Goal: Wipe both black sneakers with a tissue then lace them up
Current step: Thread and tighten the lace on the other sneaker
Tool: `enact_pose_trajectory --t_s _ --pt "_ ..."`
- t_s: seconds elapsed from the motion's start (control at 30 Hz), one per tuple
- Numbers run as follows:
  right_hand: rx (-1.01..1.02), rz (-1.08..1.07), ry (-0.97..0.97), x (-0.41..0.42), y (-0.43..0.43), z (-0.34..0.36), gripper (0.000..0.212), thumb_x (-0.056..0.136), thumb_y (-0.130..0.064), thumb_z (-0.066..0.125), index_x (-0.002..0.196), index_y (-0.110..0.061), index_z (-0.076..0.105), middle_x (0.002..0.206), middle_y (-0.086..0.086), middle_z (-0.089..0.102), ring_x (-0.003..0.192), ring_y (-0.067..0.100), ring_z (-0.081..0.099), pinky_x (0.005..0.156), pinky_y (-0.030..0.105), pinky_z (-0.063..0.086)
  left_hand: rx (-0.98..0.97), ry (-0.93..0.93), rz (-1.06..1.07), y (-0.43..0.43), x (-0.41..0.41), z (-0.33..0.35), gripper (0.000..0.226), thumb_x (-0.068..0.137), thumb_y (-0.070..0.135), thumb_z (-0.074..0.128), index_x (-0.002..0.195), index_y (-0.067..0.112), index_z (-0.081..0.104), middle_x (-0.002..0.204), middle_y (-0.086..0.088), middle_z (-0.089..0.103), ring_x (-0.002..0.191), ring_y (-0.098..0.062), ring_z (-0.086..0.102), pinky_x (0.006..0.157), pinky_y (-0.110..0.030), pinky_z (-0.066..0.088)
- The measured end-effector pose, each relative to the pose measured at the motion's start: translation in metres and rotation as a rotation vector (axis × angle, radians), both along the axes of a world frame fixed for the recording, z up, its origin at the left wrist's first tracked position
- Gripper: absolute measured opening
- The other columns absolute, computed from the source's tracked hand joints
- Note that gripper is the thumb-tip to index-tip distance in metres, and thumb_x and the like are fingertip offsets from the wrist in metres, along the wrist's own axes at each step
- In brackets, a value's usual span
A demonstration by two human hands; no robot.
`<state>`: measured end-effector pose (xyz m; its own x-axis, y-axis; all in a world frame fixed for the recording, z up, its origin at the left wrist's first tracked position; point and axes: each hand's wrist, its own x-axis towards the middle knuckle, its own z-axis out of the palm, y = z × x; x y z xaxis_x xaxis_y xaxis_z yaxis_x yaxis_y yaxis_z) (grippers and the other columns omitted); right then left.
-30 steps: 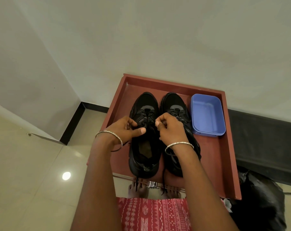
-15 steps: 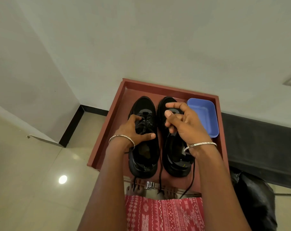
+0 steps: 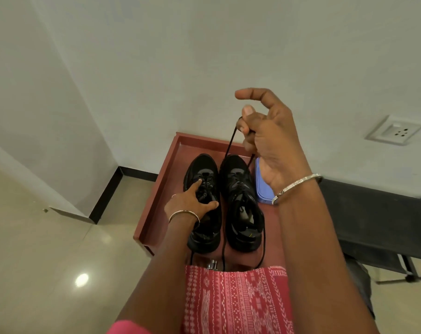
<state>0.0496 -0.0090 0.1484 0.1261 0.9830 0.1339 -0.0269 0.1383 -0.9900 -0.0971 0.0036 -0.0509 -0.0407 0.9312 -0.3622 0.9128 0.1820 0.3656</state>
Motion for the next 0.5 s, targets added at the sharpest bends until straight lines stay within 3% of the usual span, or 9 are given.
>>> enact_pose_trajectory --t_s 0.23,0.4,0.5 --pt "0.067 0.021 0.08 -0.006 0.005 0.012 0.028 0.099 0.001 0.045 0.11 -0.017 0.063 0.058 -0.005 0.04 0.056 0.011 0.033 0.044 0.018 0.025 -0.015 0.041 0.0 0.001 0.002 -0.004 0.087 0.074 0.085 0.055 0.149 0.057 0.02 0.096 -0.001 0.065 0.089 -0.023 0.064 0.064 -0.032 0.05" --pt "-0.005 -0.026 0.13 -0.016 0.002 0.006 0.024 0.105 -0.009 0.042 0.115 -0.015 0.062 0.062 -0.001 0.046 0.047 0.005 0.03 0.044 0.019 0.028 -0.101 0.057 -0.077 0.004 -0.004 0.001 0.094 0.076 0.084 0.054 0.153 0.053 0.01 0.12 -0.006 0.067 0.098 -0.027 0.066 0.07 -0.034 0.054" --pt "-0.022 -0.052 0.085 -0.018 -0.006 -0.001 0.026 0.107 -0.014 0.04 0.113 -0.015 0.065 0.069 -0.001 0.052 0.051 0.006 0.034 0.046 0.018 0.03 -0.171 -0.159 -0.134 -0.002 -0.019 0.002 0.099 0.083 0.069 0.062 0.158 0.035 0.008 0.134 -0.015 0.059 0.115 -0.035 0.061 0.09 -0.043 0.053"
